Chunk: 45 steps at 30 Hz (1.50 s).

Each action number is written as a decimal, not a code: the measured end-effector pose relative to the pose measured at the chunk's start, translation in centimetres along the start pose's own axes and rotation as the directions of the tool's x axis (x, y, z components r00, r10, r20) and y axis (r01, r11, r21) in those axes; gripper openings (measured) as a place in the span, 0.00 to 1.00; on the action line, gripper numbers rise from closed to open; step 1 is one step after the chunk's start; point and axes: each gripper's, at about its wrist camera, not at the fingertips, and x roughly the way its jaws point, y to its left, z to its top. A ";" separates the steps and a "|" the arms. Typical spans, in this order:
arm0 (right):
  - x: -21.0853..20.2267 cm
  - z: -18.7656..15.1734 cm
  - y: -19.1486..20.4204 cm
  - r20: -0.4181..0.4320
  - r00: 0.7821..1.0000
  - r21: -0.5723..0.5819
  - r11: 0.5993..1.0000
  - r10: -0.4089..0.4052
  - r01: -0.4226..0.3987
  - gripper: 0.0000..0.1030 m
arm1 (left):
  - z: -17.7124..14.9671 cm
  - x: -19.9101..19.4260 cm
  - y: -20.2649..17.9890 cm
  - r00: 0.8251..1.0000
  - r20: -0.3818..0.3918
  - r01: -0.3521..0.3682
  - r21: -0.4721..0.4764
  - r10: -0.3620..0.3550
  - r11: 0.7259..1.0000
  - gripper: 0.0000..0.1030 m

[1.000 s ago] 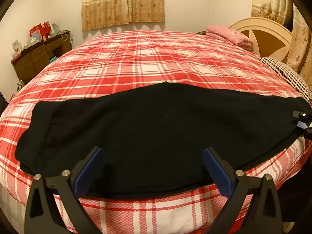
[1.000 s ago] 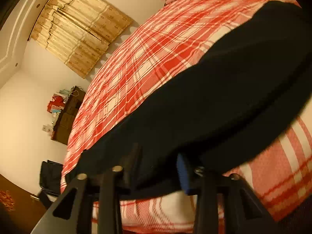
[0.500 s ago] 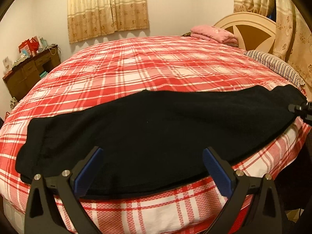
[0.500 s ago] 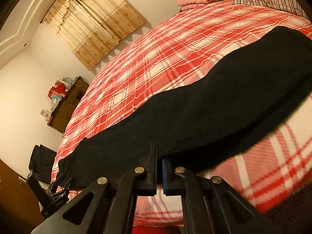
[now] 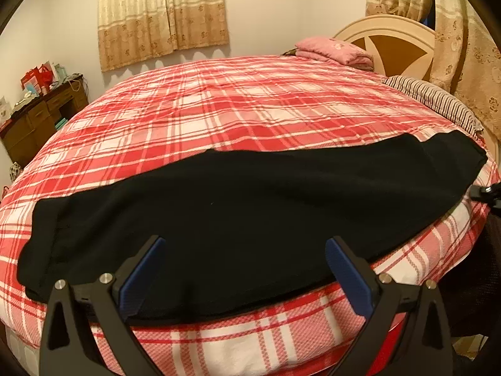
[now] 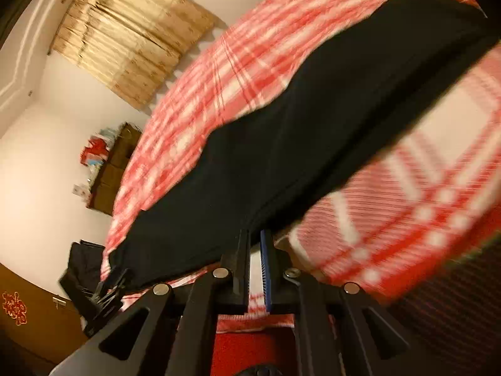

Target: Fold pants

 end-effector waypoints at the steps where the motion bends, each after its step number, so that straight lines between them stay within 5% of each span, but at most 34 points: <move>1: -1.5 0.3 0.0 0.057 0.998 -0.020 1.000 -0.015 0.016 0.07 | 0.2 0.1 -0.3 1.000 0.001 0.001 0.010 -0.001 1.000 1.00; 5: -4.3 2.8 0.3 0.196 0.965 -0.103 0.975 -0.172 0.195 0.07 | 1.2 0.6 -1.4 1.000 0.010 0.001 0.030 -0.001 1.000 1.00; 10: -3.1 5.5 -0.2 0.208 0.946 -0.108 0.955 -0.249 0.275 0.07 | 2.2 1.5 -2.5 0.999 -0.006 0.054 -0.017 -0.054 0.998 1.00; 16: -0.9 6.0 -1.3 0.197 0.924 -0.150 0.921 -0.328 0.359 0.06 | 1.9 2.4 -4.2 0.999 -0.022 0.038 0.027 -0.037 0.999 1.00; 18: -1.8 5.4 -2.2 0.202 0.929 -0.123 0.933 -0.309 0.337 0.06 | 1.6 2.7 -4.5 0.999 -0.036 0.035 0.042 -0.034 0.998 1.00; 27: -5.7 4.4 -2.5 0.297 0.887 -0.043 0.923 -0.353 0.382 0.09 | 0.6 4.2 -4.6 0.996 -0.085 0.038 0.015 -0.036 0.999 1.00; 29: -5.8 4.8 -2.8 0.305 0.874 -0.023 0.914 -0.379 0.405 0.24 | 0.4 4.4 -4.8 0.995 -0.092 0.031 0.017 -0.030 0.999 1.00; 31: -5.8 5.2 -3.0 0.322 0.866 -0.013 0.913 -0.383 0.409 0.60 | 0.3 4.4 -4.9 0.995 -0.094 0.025 0.022 -0.023 0.999 1.00; 32: -5.8 5.4 -3.2 0.332 0.863 -0.009 0.913 -0.381 0.407 0.62 | 0.2 4.4 -5.0 0.995 -0.096 0.021 0.025 -0.018 0.999 1.00; 41: -4.7 6.9 -3.8 0.343 0.857 0.003 0.913 -0.385 0.409 0.62 | 0.0 4.4 -4.9 0.994 -0.103 0.020 0.022 -0.017 1.000 1.00; 45: -3.9 7.3 -3.3 0.339 0.815 -0.042 0.858 -0.470 0.512 0.23 | 0.0 4.6 -5.0 0.994 -0.109 0.013 0.015 -0.011 1.000 1.00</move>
